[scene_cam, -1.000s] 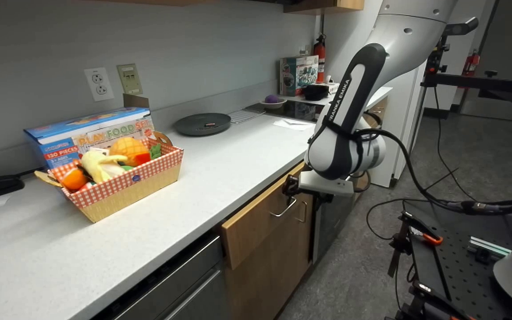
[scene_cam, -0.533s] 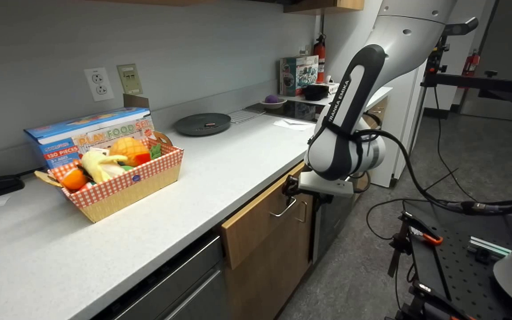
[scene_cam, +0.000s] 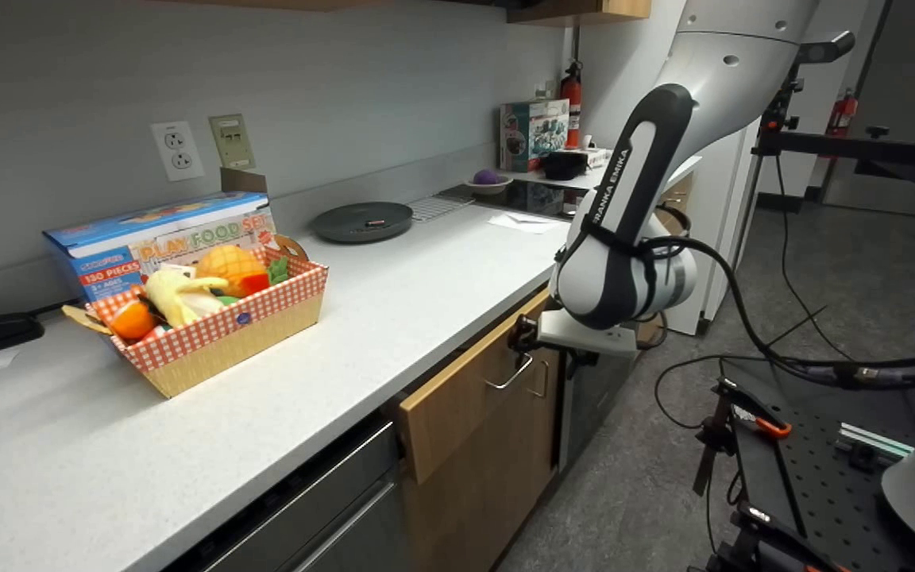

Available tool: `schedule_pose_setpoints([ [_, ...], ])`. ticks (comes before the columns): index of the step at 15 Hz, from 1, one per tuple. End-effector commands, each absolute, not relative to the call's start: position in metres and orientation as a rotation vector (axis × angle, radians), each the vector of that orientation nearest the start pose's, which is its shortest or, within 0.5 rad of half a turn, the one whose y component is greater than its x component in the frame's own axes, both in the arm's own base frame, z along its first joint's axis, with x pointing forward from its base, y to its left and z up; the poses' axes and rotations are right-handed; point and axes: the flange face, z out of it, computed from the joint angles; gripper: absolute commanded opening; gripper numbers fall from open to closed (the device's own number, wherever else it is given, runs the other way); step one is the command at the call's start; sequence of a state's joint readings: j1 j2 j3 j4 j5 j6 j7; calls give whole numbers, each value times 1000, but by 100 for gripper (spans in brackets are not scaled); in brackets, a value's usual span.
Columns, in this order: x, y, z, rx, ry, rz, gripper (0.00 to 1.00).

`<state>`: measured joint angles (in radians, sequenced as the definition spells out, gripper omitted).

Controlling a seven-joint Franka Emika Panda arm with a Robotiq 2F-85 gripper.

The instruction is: Open the top drawer of the kitchen unit,remove the orange cup and close it

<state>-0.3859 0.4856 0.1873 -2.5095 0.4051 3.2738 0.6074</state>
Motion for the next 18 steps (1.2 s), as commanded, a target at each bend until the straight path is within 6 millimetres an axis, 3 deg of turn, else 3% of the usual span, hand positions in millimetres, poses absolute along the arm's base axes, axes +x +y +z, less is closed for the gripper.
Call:
schedule_pose_setpoints([
  [1, 423, -124, 106, -2426, 1806, -312, 100],
  [6, 408, -117, 113, -2433, 1797, -253, 100],
  [15, 351, -112, 135, -2486, 1830, -80, 100],
  [17, 339, -117, 134, -2511, 1840, -3, 100],
  [18, 345, -124, 127, -2532, 1851, 48, 100],
])
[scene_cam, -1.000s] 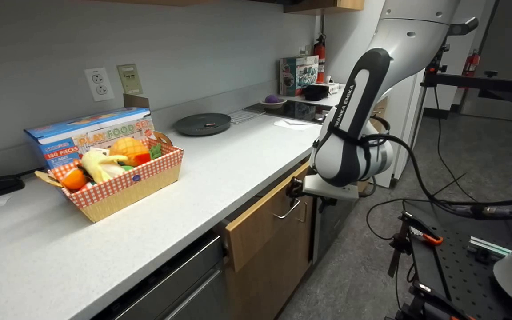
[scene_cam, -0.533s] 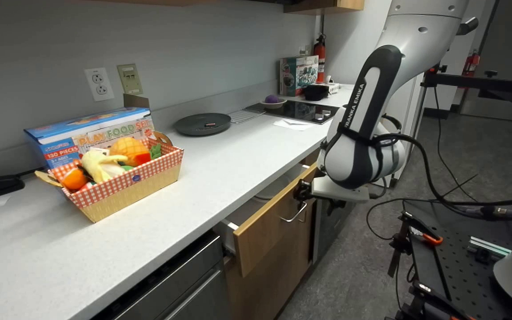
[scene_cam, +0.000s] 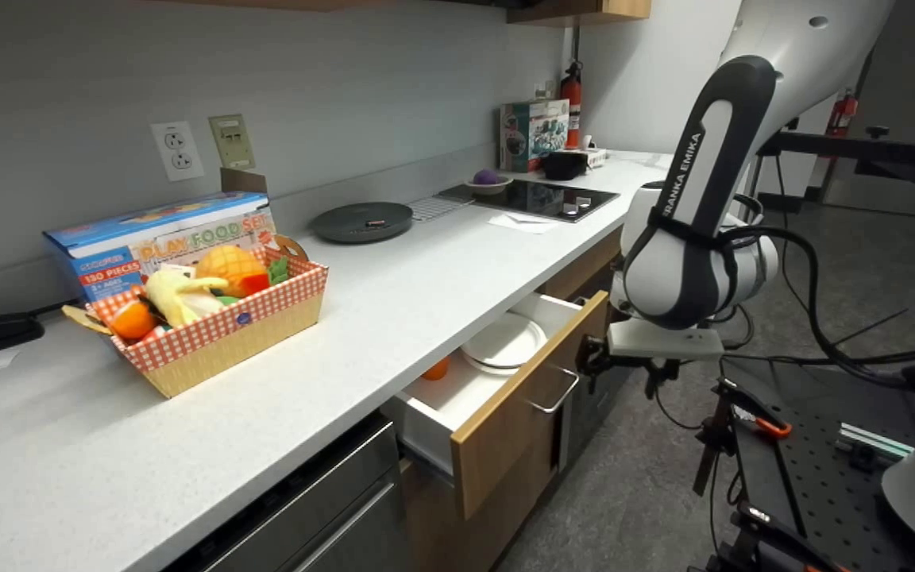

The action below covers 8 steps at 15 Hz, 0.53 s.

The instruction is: Open the top drawer of the kitchen unit,remove the orange cup and close it

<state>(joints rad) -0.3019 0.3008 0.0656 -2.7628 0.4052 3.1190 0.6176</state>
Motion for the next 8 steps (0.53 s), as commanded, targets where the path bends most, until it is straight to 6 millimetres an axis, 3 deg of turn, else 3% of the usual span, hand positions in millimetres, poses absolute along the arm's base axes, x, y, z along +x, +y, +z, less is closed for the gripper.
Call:
schedule_pose_setpoints([
  [1, 341, -124, 129, -2544, 1846, 81, 100],
  [8, 363, -122, 166, -2760, 1743, 50, 100],
])
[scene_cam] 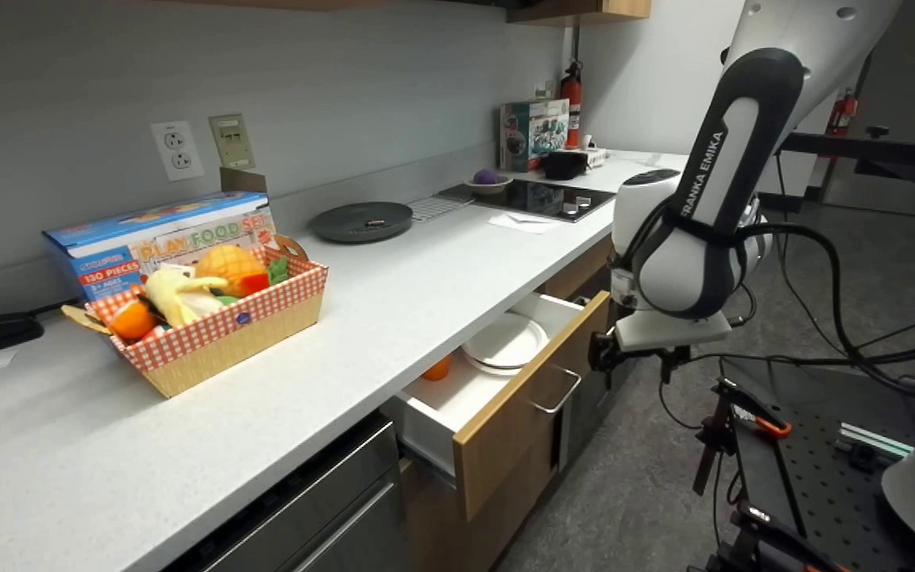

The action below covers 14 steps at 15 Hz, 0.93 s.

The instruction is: Open the top drawer of the kitchen unit,remove the orange cup and close it

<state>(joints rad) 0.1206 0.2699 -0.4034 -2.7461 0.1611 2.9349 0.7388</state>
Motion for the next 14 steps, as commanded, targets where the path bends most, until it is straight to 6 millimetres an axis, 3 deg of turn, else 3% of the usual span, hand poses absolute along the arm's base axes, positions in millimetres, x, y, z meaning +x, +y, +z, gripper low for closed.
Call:
schedule_pose_setpoints([
  [1, 365, -118, 175, -2802, 1712, 47, 100],
  [5, 372, -104, 211, -2971, 1575, 41, 100],
  [11, 402, -92, 310, -3081, 1459, -231, 100],
  [14, 412, -81, 340, -3054, 1381, -248, 100],
])
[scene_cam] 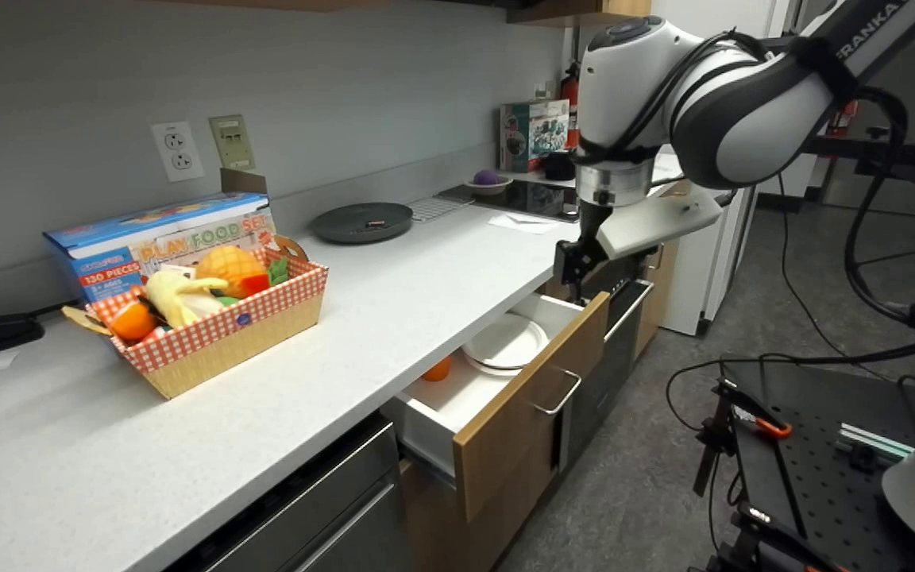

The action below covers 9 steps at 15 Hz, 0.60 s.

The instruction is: Open the top drawer of the kitchen unit,remove the orange cup and close it

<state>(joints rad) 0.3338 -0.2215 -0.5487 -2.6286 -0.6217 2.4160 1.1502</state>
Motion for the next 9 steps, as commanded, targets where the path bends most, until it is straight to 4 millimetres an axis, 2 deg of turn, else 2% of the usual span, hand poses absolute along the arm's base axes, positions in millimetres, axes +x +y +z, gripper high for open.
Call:
schedule_pose_setpoints([
  [1, 416, -79, 344, -3036, 1357, -229, 100],
  [3, 425, -79, 344, -2983, 1359, -169, 100],
  [4, 418, -75, 341, -3004, 1372, -217, 100],
  [9, 421, -76, 341, -2984, 1369, -188, 100],
])
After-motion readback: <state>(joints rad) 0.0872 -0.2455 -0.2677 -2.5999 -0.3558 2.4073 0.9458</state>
